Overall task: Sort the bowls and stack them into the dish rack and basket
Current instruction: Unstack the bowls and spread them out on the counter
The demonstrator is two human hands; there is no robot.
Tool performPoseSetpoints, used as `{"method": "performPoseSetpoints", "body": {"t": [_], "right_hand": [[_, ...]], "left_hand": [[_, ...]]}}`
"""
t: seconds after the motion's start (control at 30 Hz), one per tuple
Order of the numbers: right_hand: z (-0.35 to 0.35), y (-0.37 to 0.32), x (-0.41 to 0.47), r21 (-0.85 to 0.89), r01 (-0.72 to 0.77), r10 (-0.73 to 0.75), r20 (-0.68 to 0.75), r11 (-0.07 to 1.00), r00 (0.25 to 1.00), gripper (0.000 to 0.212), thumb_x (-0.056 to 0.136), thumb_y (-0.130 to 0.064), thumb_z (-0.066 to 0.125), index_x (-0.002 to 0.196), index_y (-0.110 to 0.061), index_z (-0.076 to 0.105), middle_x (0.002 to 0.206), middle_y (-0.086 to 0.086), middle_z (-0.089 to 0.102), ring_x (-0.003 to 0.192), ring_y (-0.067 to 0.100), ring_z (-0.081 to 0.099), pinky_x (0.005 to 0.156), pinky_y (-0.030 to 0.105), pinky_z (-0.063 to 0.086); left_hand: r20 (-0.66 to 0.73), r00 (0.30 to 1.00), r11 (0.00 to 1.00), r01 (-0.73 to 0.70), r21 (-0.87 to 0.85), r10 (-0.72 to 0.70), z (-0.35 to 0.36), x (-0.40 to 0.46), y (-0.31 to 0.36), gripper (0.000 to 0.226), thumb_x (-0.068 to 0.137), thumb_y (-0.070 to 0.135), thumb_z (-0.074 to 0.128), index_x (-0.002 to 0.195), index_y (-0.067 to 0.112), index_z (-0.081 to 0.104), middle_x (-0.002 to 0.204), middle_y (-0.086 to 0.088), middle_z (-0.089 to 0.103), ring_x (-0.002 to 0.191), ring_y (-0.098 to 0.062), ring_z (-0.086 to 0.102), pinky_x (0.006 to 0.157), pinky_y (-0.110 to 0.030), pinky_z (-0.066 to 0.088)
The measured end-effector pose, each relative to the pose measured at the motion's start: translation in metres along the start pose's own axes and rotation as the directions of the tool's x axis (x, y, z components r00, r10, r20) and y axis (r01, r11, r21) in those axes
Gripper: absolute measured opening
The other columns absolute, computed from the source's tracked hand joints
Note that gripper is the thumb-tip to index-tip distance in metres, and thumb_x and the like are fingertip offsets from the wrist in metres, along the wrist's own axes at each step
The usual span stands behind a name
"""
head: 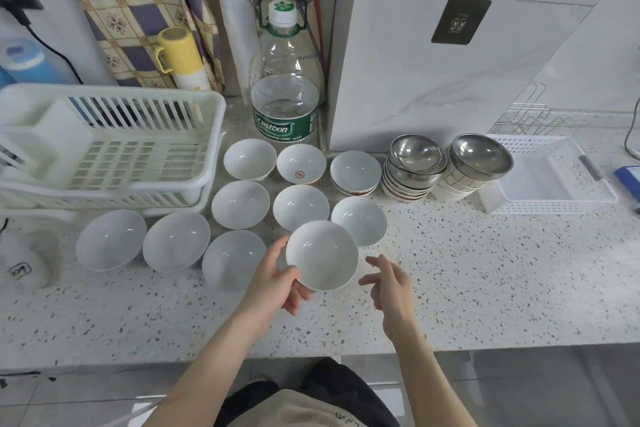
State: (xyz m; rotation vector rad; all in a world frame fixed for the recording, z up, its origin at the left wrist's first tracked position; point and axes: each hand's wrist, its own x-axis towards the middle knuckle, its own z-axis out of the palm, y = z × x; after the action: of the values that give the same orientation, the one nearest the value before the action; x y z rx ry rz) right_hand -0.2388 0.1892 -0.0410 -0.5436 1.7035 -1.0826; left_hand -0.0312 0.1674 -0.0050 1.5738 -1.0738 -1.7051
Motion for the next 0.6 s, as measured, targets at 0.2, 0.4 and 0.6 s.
{"method": "performPoseSetpoints", "body": {"t": [0.2, 0.4, 0.6], "right_hand": [[-0.035, -0.006, -0.012, -0.061, 0.157, -0.150, 0.101, 0.986, 0.983, 0.030, 0.095, -0.033, 0.053, 0.086, -0.012, 0.072, 0.053, 0.004, 0.062, 0.037, 0.005, 0.035, 0.038, 0.014, 0.030], [-0.055, -0.008, 0.002, -0.404, 0.243, -0.189, 0.169, 0.882, 0.967, 0.027, 0.088, -0.009, 0.052, 0.108, -0.017, 0.069, 0.054, 0.005, 0.059, 0.038, 0.004, 0.038, 0.041, 0.015, 0.030], [-0.062, 0.001, 0.012, -0.555, 0.286, -0.186, 0.230, 0.781, 0.955, 0.029, 0.093, -0.012, 0.048, 0.119, -0.017, 0.061, 0.058, 0.010, 0.064, 0.041, 0.006, 0.040, 0.041, 0.015, 0.032]], "left_hand": [[0.129, 0.990, 0.994, 0.034, 0.106, -0.048, 0.043, -0.001, 0.001, 0.058, 0.095, 0.002, 0.038, 0.132, 0.045, 0.032, 0.054, -0.009, 0.067, 0.046, -0.016, 0.057, 0.043, -0.026, 0.046], [0.149, 0.988, 0.980, 0.019, 0.196, -0.049, 0.066, 0.009, -0.007, 0.062, 0.093, 0.003, 0.036, 0.142, 0.041, 0.032, 0.056, -0.006, 0.069, 0.048, -0.014, 0.060, 0.045, -0.026, 0.048], [0.144, 0.986, 0.916, 0.021, 0.401, -0.085, 0.072, 0.020, -0.018, 0.081, 0.098, 0.021, 0.045, 0.149, 0.055, -0.007, 0.067, 0.002, 0.075, 0.038, -0.011, 0.053, 0.037, -0.021, 0.038]]}}
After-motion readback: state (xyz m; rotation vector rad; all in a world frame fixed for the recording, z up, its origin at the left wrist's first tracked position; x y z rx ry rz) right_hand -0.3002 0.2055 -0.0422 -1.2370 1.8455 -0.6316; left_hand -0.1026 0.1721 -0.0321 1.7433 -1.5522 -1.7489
